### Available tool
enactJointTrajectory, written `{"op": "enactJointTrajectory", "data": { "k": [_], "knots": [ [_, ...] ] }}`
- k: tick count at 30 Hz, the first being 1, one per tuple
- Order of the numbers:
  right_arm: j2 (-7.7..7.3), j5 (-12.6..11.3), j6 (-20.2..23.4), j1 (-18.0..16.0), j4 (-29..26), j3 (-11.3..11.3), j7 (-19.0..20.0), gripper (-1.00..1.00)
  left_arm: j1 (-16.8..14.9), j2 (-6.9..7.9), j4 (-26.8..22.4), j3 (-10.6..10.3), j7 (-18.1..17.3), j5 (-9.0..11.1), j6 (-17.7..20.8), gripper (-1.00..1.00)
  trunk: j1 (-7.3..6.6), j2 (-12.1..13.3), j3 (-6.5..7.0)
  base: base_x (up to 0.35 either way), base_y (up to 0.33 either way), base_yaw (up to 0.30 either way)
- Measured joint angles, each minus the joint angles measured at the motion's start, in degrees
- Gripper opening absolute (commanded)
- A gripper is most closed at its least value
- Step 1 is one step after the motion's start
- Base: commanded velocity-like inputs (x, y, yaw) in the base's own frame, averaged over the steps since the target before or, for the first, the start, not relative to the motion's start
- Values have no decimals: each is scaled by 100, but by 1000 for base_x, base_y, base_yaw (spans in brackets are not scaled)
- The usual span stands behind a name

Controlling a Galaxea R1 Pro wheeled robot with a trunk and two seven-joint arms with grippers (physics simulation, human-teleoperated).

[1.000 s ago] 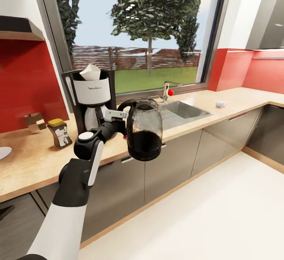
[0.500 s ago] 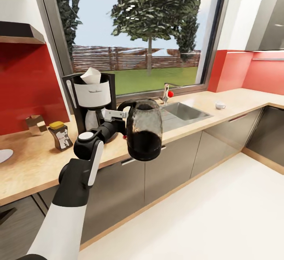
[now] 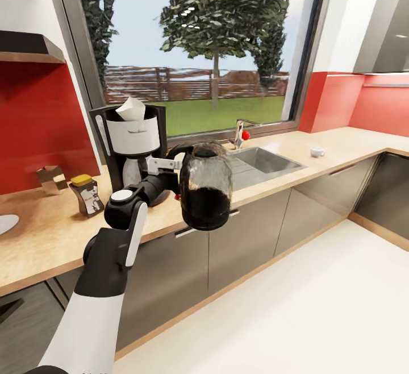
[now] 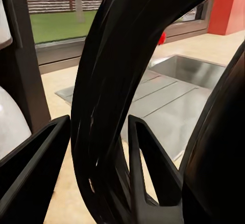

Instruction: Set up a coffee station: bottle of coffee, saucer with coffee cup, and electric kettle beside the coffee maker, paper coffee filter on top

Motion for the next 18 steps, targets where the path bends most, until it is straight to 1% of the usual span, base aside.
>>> {"op": "enactJointTrajectory", "data": {
  "k": [4, 7, 12, 18],
  "knots": [
    [0, 0, 0, -1, 0, 0, 0, 100, 0, 0, 0, 47, 1, 0, 0, -100, -1, 0, 0, 78, 0, 0],
    [0, 0, 0, -1, 0, 0, 0, 100, 0, 0, 0, 54, 0, 7, 0, -100, 0, 0, 0, 49, 0, 0],
    [0, 0, 0, -1, 0, 0, 0, 100, 0, 0, 0, 60, 1, 7, 0, -100, -1, 0, 0, 128, 0, 0],
    [0, 0, 0, -1, 0, 0, 0, 100, 0, 0, 4, 61, 0, 8, 0, -100, 0, 0, 0, 45, -13, 1]
  ]
}}
